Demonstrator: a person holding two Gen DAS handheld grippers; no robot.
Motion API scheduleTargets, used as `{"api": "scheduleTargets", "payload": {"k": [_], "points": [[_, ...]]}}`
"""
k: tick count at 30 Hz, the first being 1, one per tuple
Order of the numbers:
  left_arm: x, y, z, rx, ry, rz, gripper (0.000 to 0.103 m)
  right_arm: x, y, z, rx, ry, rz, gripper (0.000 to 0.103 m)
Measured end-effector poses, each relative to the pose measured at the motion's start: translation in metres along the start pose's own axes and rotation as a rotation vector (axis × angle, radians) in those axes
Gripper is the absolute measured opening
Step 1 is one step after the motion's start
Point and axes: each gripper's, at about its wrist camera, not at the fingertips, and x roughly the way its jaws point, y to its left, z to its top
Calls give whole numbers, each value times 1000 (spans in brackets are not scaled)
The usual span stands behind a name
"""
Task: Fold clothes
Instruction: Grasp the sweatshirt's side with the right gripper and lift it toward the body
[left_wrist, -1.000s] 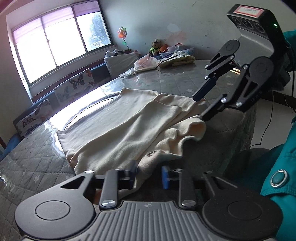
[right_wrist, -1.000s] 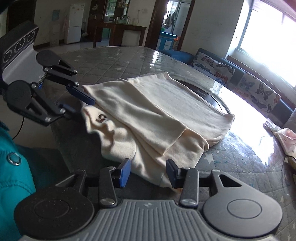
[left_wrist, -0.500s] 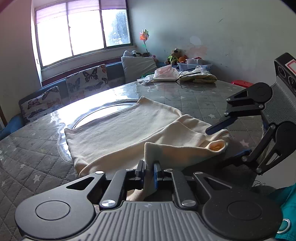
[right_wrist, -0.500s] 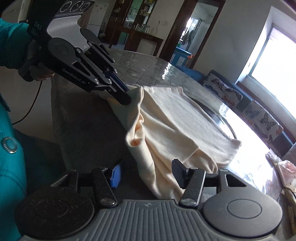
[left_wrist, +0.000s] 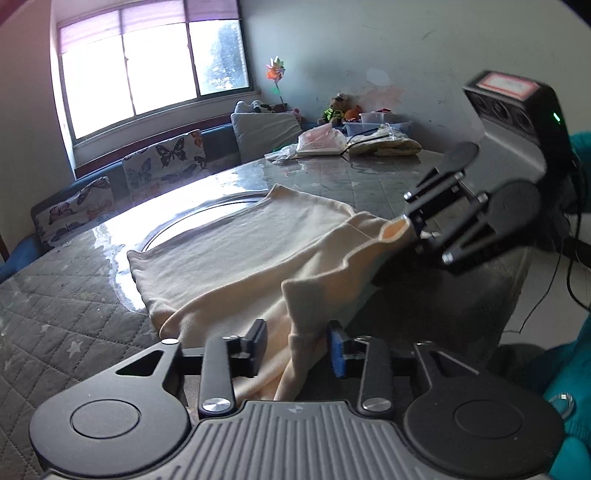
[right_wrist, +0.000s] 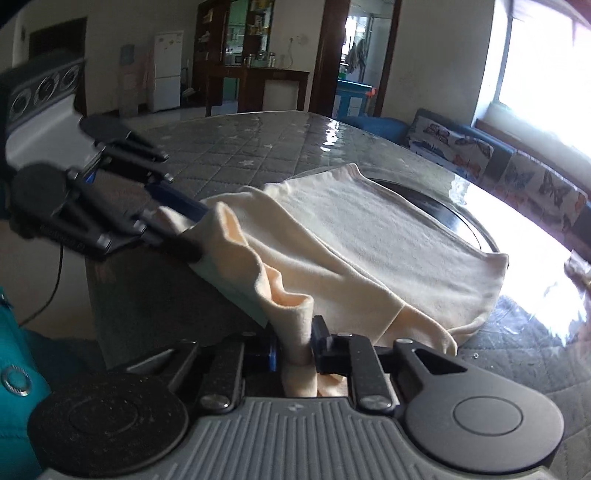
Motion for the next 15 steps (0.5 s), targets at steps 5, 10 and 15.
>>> {"api": "scheduleTargets", "payload": {"k": [5,10,15], "points": [[2,-5,-8,49,24,27,47,0,-7,4,49,5,16,14],[7,-4,-14,91,36,55,42,1,-11,6,63,-1,13,13],[6,4,-15,79,41,69,12,-1,-6,6,52,-18,-7,11]]}}
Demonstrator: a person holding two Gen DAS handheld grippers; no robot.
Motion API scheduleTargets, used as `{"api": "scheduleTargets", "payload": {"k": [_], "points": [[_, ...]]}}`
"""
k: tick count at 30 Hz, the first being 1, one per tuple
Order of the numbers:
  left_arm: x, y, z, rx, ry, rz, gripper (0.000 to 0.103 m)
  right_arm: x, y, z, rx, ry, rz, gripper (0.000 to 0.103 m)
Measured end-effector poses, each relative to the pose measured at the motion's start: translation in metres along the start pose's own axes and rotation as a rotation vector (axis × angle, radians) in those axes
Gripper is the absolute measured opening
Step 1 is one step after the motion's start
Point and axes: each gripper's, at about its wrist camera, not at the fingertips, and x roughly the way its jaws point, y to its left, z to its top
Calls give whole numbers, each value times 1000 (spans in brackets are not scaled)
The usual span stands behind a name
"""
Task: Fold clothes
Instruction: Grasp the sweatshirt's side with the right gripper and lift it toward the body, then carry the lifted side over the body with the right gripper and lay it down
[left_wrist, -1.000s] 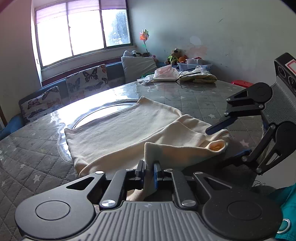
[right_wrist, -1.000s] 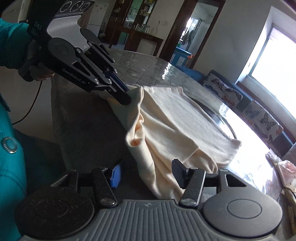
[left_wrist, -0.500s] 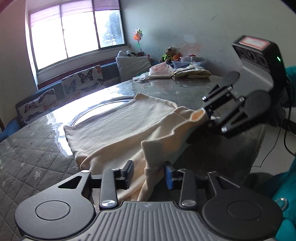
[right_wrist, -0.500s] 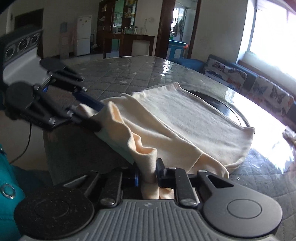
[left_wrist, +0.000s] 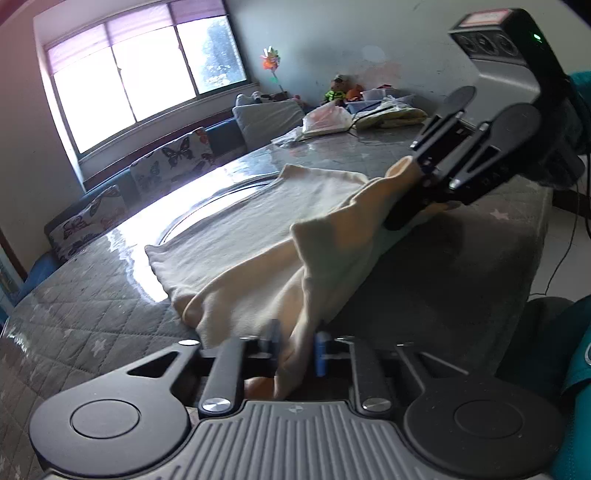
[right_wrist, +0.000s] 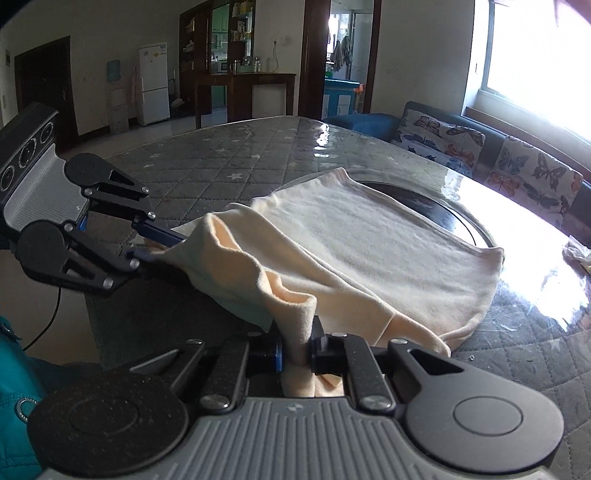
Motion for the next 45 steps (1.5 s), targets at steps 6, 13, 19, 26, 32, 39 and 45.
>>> {"api": "scheduleTargets", "payload": {"k": [6,13,19,26,32,39,45], "points": [[-17,6,3,-35,-32,-14,6,-12,9,1,-23,-45,-8,10],[-55,0,10,-43,-52,-39,6,-47,26,1,-66,-63,38,10],[-100,-14,13,-30,-48,-105,6,-92,49,6,-97,-2,152,10],[-98,-7,25,-17,-70,-92,6,-98,33,23,-53,30,184,9],[-56,20,50,-4,-82,-51,6,-78,-2,53,-35,15,149,9],[23,50,74,-20,-24,5,6,-17,-57,81,-6,54,100,9],[87,57,66,-69,58,81,7,48,-78,63,80,80,13,10]]}}
